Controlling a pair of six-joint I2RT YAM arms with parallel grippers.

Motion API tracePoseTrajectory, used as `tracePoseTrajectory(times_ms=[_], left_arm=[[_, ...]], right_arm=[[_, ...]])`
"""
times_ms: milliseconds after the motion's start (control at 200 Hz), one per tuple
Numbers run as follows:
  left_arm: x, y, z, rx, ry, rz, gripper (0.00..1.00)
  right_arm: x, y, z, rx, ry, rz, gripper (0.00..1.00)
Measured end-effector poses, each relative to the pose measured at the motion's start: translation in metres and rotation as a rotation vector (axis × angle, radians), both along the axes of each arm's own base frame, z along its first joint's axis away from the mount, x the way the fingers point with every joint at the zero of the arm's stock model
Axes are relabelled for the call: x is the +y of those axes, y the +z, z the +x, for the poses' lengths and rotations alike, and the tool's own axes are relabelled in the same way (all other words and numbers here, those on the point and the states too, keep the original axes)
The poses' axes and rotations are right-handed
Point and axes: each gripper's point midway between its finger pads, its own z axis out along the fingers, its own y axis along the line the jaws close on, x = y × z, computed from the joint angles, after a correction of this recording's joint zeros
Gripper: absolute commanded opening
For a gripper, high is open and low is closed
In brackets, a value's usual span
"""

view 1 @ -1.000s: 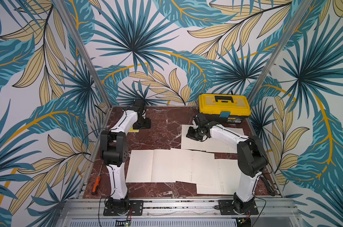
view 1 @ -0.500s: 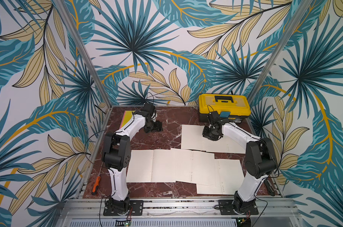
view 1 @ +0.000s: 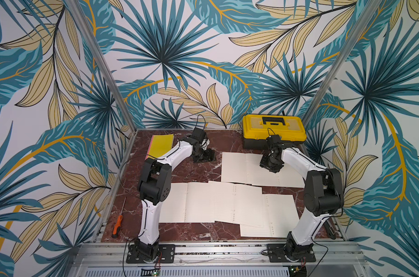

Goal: Close the notebook
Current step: Move the notebook to the center of the board.

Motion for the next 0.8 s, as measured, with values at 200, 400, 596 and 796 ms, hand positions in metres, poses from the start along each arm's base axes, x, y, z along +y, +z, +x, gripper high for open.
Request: tracePoseTrajectory(times_ms=[200, 400, 596, 796], left_arm=[[-0.006, -0.003, -0.005, 0.008, 0.007, -0.007, 0.78], [0.024, -0.017, -0.04, 0.061, 0.075, 0.075, 0.79], [0.064, 0.009, -0.073, 0.026, 0.163, 0.099, 0.8], [0.108, 0.013, -0.104, 0.017, 0.271, 0.13, 0.8]], right_arm=[[0.035, -0.013, -0.008, 0.01, 0.092, 0.099, 0.36], [0.109, -0.011, -0.025, 0.007, 0.271, 0.151, 0.35], [0.178, 0.002, -0.042, -0.019, 0.415, 0.215, 0.36], [0.226, 0.008, -0.063, -0.028, 0.51, 0.267, 0.35]])
